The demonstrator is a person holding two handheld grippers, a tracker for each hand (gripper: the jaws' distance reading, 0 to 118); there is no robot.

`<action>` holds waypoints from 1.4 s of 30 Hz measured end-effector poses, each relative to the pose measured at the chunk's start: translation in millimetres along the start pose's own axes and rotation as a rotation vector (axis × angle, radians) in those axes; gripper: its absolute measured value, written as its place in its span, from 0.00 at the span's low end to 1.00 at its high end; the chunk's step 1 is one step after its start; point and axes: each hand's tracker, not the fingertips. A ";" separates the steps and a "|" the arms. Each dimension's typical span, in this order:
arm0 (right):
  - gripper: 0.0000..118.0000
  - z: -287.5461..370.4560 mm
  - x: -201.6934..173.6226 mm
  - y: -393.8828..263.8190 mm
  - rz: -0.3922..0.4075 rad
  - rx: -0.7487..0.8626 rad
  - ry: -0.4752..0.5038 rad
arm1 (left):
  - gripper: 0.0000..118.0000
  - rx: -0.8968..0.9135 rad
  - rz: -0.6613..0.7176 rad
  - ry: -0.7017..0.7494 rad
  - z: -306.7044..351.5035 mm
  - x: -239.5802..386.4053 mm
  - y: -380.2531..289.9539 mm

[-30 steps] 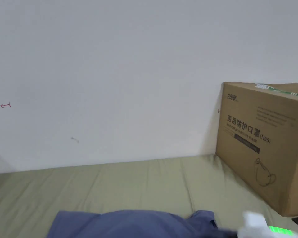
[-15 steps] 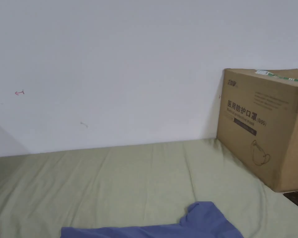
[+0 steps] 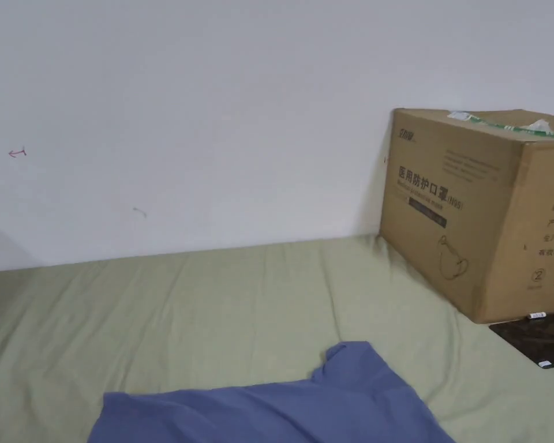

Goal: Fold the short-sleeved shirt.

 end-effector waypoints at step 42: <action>0.00 10.0 -156.2 93.3 0.196 0.688 0.446 | 0.86 -0.138 -0.219 0.177 -262.3 22.7 322.9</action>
